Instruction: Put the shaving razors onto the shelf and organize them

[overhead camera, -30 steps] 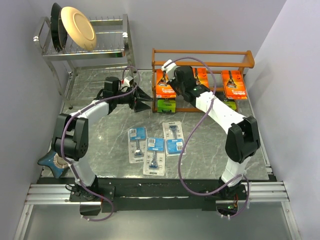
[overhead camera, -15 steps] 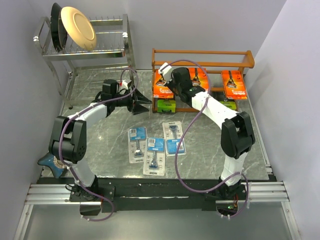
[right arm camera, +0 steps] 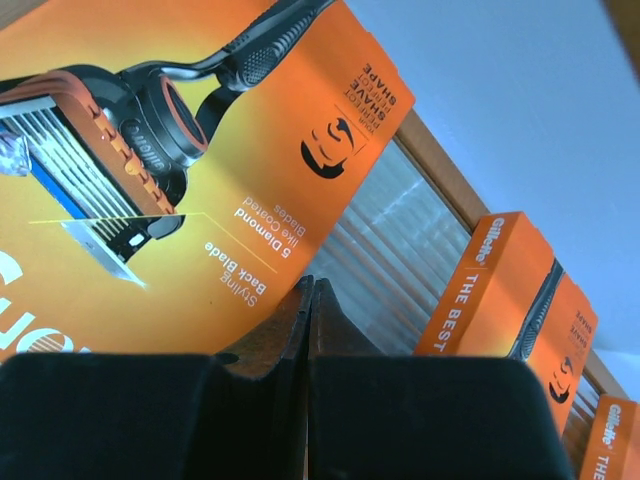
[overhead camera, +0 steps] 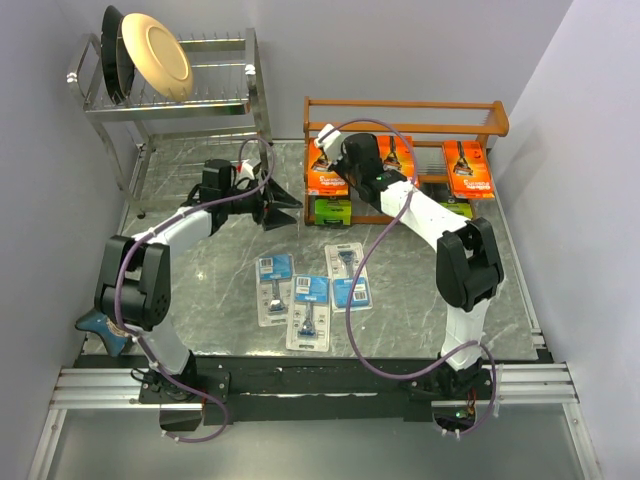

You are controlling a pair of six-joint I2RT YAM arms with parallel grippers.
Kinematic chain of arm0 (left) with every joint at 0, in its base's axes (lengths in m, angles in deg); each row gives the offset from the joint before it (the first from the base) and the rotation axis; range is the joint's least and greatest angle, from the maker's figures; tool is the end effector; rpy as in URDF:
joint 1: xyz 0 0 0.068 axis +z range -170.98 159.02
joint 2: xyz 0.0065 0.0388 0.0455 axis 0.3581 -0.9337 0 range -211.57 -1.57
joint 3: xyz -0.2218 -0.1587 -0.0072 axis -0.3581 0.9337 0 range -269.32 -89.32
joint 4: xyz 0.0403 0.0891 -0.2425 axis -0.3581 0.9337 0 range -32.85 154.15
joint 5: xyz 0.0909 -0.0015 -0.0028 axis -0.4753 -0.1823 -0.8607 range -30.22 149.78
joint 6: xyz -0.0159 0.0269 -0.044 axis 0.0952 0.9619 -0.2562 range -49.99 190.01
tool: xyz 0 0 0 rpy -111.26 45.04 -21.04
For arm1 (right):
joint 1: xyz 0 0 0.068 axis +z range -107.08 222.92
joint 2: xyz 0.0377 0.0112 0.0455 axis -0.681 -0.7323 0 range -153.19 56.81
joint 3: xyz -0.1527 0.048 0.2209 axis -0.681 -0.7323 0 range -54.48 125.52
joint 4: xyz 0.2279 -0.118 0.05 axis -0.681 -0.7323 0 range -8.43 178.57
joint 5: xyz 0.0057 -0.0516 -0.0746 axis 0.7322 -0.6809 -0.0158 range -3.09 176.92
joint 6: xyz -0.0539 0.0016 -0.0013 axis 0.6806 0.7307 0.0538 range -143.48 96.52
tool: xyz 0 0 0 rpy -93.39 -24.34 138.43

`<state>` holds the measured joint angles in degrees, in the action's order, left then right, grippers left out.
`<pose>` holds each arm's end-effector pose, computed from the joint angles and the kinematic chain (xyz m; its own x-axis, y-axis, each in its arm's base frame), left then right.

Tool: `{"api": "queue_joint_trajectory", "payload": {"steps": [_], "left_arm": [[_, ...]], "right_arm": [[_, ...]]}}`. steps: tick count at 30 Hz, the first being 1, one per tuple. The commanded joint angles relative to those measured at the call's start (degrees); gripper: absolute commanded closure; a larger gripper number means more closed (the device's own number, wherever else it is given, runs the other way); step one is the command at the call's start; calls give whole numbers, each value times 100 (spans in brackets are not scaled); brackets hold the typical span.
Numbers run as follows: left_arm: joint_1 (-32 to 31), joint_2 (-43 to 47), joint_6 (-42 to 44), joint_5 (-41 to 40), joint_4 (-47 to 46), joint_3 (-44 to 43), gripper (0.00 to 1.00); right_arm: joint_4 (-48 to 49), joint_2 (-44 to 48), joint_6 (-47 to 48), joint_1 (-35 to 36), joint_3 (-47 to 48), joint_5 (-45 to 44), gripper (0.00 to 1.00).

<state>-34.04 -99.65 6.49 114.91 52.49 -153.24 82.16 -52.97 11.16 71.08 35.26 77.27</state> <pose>0.3594 -0.1134 0.2404 -0.9521 -0.3045 -0.0264 -0.0617 0.2759 -0.9592 0.4063 0.2107 0.2857 -0.1339 -0.7072 -0.6943 -0.4972 0.6539 -0.5702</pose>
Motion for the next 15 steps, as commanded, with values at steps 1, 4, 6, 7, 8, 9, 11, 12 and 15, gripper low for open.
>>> {"api": "queue_joint_trajectory", "payload": {"steps": [1, 4, 6, 7, 8, 9, 11, 12, 15], "left_arm": [[110, 377, 235, -64, 53, 12, 32], [242, 483, 393, -12, 281, -67, 30], [382, 501, 726, 6, 832, -103, 27], [435, 527, 867, -3, 1001, -86, 21], [505, 536, 1199, 50, 1151, -59, 18], [654, 553, 1402, 41, 1291, 37, 11], [813, 632, 1876, -255, 1792, 151, 5], [840, 693, 2018, -379, 1968, 291, 4], [832, 1001, 2414, -923, 2338, 642, 4]], "right_arm": [[325, 368, 88, 23, 53, -46, 100], [360, 886, 61, 49, -157, -37, 100], [264, 1229, 70, 136, -271, -37, 100], [185, 1326, 70, 189, -307, -63, 100], [71, 1510, 61, 268, -325, -98, 100], [-173, 1608, -17, 321, -412, -107, 100], [-447, 1975, -140, 400, -579, -81, 98], [-675, 2126, -237, 522, -823, -72, 94], [-1254, 2732, -448, 873, -1324, -46, 70]]}}
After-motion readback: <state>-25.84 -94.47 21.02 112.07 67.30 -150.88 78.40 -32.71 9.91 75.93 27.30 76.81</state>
